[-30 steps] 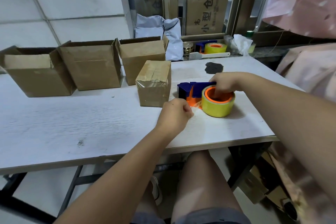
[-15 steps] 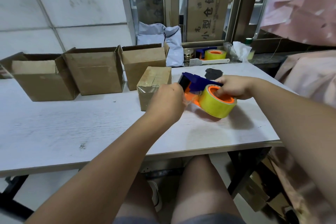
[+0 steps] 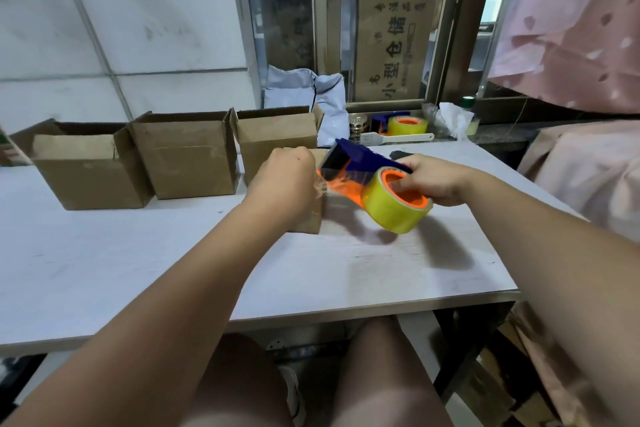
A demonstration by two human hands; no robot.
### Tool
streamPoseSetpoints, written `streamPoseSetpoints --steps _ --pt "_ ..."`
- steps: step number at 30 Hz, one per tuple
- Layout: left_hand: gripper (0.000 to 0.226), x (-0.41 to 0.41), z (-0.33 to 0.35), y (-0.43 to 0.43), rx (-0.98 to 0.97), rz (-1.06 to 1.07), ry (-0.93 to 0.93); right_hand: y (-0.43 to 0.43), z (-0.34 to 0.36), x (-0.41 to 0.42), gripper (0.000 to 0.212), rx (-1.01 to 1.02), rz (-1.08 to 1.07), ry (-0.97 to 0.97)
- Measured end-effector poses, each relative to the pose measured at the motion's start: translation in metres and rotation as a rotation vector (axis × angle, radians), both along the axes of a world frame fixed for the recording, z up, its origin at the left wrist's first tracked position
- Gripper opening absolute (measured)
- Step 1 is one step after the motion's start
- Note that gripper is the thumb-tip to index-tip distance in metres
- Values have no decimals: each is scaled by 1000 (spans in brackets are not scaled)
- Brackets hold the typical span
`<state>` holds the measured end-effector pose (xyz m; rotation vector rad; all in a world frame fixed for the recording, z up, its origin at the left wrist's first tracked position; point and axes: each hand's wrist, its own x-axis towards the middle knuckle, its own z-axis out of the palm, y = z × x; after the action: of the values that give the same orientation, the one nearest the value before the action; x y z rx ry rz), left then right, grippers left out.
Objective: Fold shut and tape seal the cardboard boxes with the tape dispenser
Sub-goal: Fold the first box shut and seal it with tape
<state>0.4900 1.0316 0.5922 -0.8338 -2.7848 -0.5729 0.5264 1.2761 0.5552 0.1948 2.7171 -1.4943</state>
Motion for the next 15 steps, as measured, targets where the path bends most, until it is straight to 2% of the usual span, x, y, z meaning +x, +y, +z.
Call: streamPoseSetpoints --steps 3,6,11,15 --pt "6 7 8 -1 44 -54 -26 -1 -3 -4 12 -47 -64 79" --pt "9 15 9 2 -19 -84 -6 -1 -6 -6 13 -53 -95 128" --pt "13 7 9 -1 -58 -45 112 1 -10 -4 10 -106 -80 83" --pt "11 1 11 -5 -42 -1 150 -3 -1 -5 19 -112 -64 36"
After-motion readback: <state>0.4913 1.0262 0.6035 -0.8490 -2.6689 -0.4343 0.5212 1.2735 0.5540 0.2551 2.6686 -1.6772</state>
